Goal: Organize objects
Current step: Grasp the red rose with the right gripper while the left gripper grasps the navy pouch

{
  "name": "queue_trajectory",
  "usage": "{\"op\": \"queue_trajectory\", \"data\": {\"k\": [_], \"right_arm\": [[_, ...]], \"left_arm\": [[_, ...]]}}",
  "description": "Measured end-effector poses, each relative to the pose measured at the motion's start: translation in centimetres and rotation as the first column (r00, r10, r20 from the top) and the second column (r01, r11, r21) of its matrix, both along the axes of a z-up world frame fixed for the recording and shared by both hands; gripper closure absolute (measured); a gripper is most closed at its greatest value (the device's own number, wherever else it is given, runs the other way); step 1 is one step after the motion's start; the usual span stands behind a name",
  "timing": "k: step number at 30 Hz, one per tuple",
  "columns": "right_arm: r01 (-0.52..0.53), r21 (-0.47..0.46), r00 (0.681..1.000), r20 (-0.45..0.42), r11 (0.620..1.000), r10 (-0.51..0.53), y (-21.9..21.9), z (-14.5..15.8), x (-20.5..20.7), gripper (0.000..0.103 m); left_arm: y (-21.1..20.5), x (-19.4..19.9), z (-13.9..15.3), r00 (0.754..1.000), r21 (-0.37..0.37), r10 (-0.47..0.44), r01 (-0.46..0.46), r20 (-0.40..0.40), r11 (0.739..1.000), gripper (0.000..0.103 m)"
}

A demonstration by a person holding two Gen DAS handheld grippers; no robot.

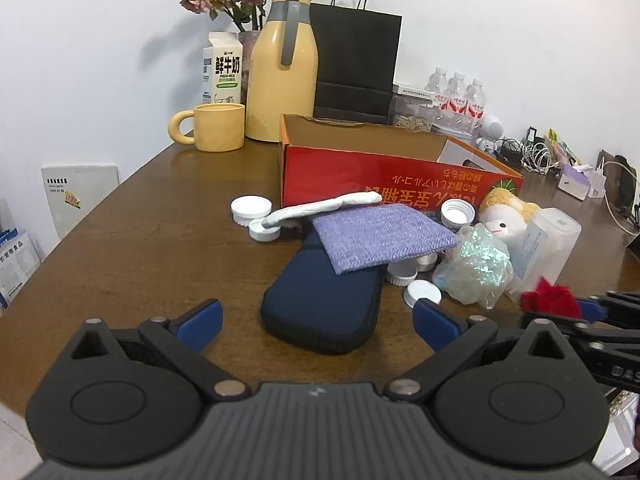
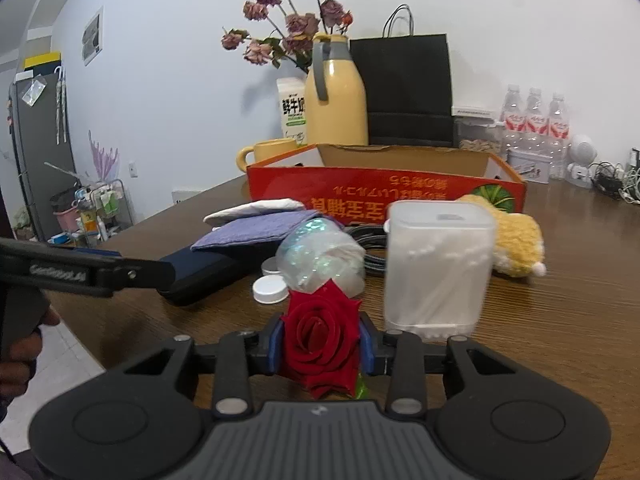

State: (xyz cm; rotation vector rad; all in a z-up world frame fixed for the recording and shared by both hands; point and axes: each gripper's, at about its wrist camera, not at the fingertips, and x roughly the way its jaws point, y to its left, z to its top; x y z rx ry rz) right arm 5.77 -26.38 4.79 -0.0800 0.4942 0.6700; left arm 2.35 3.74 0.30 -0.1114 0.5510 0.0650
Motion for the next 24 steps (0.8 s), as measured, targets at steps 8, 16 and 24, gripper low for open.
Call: {"op": "queue_trajectory", "data": {"k": [8,16,24], "right_arm": [[0.079,0.014,0.997,0.021,0.997,-0.079,-3.1,0.4,-0.2,0.069],[0.127,0.019,0.991,0.029,0.992,-0.127,-4.6,0.5,0.6,0.069],[0.131,0.020,0.991,0.029,0.991,-0.131,-5.0,0.5,1.2,0.068]], "left_arm": [[-0.3,4.0,-1.0,0.996,0.034,-0.011,0.015,-0.094,0.999,0.000],[0.2,6.8,-1.2,0.994,0.002,-0.040,0.041,-0.104,0.999,0.006],[-0.3,8.3,-1.1,0.988,-0.018,-0.093,0.092,-0.121,0.996,0.033]]}}
